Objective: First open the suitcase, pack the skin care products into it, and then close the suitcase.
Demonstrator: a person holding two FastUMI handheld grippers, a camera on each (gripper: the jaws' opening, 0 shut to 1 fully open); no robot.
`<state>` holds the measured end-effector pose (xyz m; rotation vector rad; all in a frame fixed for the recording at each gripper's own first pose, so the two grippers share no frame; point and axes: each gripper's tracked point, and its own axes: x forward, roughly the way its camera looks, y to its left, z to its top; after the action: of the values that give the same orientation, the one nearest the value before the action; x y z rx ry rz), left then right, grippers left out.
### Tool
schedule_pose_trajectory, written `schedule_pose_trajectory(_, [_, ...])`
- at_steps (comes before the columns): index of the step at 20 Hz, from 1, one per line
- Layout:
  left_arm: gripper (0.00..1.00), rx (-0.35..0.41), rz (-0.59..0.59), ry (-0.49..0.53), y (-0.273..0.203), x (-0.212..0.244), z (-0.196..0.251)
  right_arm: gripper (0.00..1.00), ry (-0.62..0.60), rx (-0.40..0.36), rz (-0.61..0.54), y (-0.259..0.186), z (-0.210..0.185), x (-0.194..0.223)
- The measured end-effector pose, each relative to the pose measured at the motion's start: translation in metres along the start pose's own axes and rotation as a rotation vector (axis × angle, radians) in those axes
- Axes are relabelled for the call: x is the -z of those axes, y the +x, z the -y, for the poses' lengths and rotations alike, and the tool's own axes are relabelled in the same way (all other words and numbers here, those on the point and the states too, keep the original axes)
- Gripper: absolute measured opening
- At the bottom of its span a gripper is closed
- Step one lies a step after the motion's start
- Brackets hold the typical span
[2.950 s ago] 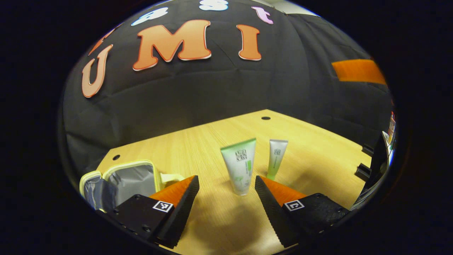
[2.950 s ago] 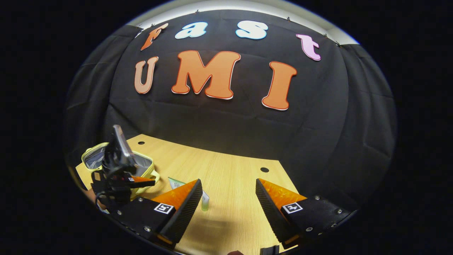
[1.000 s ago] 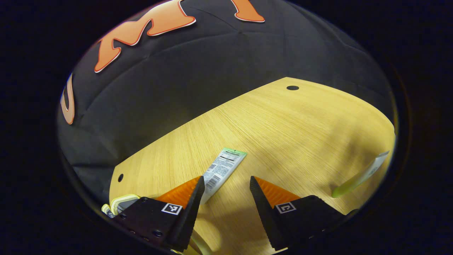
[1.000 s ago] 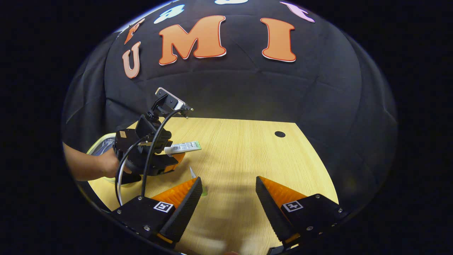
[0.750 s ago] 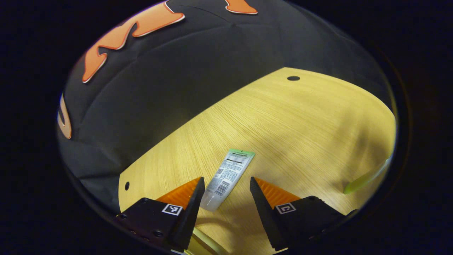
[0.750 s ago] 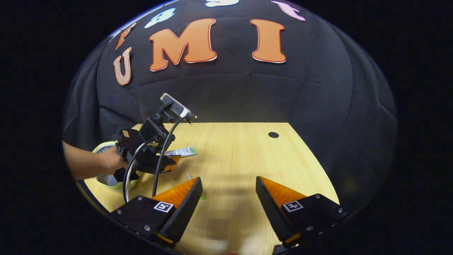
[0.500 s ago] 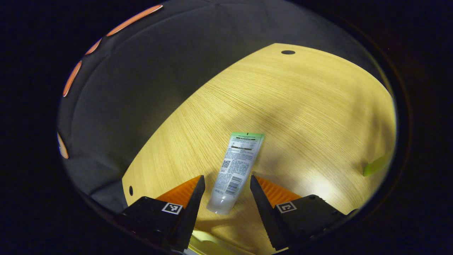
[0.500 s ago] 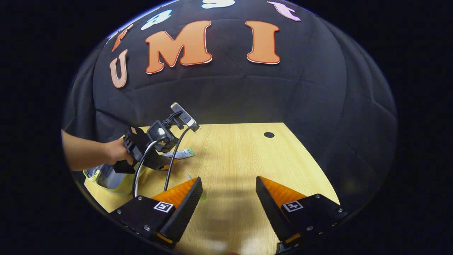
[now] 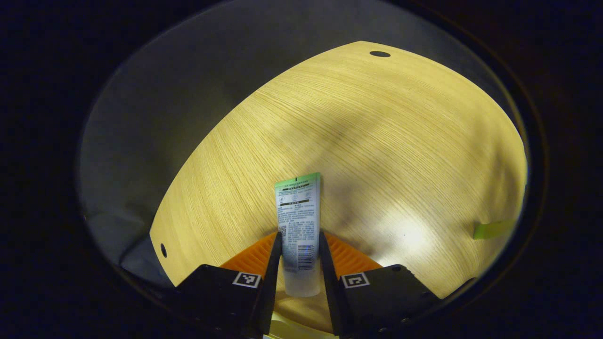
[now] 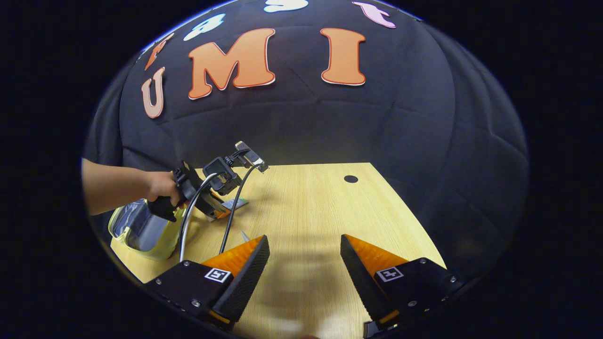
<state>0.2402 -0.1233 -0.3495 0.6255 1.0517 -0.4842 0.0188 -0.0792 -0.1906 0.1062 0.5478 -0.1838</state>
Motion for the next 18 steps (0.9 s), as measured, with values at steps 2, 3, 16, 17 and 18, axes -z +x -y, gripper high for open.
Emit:
schedule_pose_trajectory(2, [0.47,0.025,-0.004,-0.055,-0.002,-0.006,0.003,0.96,0.002,-0.005,0.000,0.002,0.000,0.000])
schedule_pose_trajectory(3, [0.40,0.029,-0.004,-0.088,-0.001,-0.006,0.007,0.96,0.002,-0.014,0.002,0.003,-0.002,-0.001])
schedule_pose_trajectory(16, [0.32,0.141,0.288,-0.435,-0.059,-0.071,0.003,0.96,-0.043,-0.114,0.005,0.007,-0.031,0.010])
schedule_pose_trajectory(17, [0.31,0.129,0.321,-0.448,-0.055,-0.079,-0.006,0.96,-0.053,-0.129,-0.006,0.008,-0.035,0.015])
schedule_pose_trajectory(18, [0.31,0.118,0.350,-0.458,-0.076,-0.086,-0.010,0.96,-0.065,-0.148,-0.010,0.009,-0.040,0.017])
